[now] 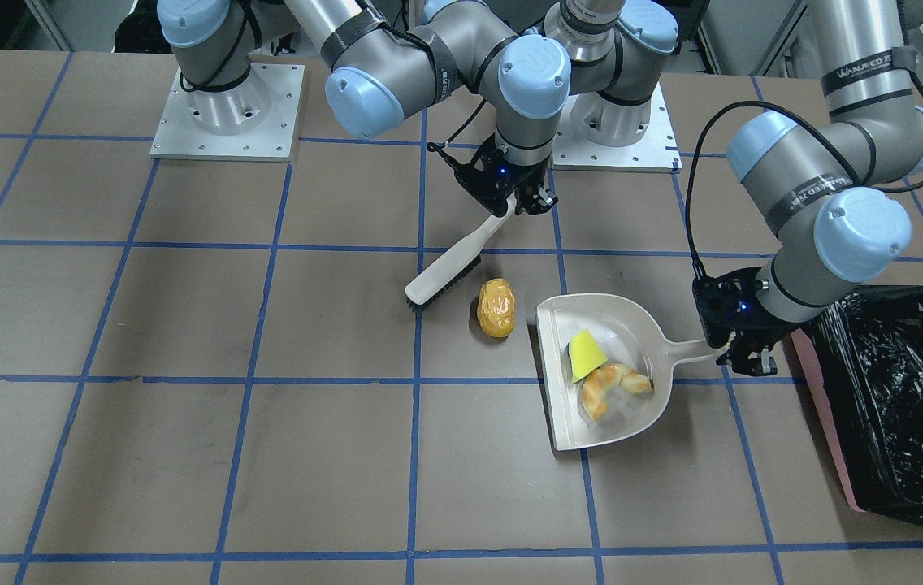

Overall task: Sweep and dump trash into bin
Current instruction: 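Sweep the potato into the dustpan held by the left gripper, then lift the dustpan over the bin with left gripper while right carries brush back, then tip the dustpan into the bin with left gripper while right lowers brush, then return the dustpan with left gripper while right releases the brush and rises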

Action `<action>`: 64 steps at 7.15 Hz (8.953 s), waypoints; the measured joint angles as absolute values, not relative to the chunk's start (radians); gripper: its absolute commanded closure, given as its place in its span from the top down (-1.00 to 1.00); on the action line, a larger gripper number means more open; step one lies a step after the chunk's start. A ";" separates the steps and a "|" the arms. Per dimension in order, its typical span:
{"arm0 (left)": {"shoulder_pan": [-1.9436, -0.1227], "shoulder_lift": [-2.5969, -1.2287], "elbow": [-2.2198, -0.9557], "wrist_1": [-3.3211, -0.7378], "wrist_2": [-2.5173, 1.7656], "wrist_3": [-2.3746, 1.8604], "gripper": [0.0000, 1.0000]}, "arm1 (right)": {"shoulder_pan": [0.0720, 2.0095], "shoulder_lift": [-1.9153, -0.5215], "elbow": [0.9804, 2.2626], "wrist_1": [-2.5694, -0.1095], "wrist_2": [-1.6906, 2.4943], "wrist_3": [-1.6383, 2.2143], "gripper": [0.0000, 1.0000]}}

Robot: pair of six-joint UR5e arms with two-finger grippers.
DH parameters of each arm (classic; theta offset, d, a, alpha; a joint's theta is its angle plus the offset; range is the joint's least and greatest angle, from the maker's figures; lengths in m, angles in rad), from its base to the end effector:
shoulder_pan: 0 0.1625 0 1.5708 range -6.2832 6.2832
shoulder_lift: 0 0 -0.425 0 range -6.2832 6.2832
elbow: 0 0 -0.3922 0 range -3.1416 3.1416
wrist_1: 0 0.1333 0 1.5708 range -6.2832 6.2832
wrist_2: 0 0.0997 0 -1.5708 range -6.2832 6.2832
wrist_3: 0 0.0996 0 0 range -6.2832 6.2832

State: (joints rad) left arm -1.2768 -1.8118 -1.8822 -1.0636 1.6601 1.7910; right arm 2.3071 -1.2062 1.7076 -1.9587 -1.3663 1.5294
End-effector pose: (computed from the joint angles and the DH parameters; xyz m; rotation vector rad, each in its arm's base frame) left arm 0.0346 -0.5437 0.2658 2.1336 2.2925 0.1566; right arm 0.5056 -0.3292 0.2629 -1.2158 -2.8567 -0.3633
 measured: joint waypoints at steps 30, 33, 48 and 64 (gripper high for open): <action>-0.577 -1.646 -1.661 -1.506 1.438 1.904 -1.00 | 1.445 -1.262 1.692 -1.882 -1.636 -0.029 -1.00; -0.505 -1.753 -1.518 -1.507 1.515 1.914 -1.00 | 1.272 -1.251 1.725 -1.904 -1.681 -0.239 -1.00; -0.766 -1.921 -1.414 -0.989 2.062 2.199 -1.00 | 1.247 -1.185 1.749 -1.978 -1.813 -0.297 0.99; -1.091 -1.930 -1.394 -1.249 1.481 1.955 -1.00 | 1.424 -1.271 1.527 -1.855 -1.658 -0.043 1.00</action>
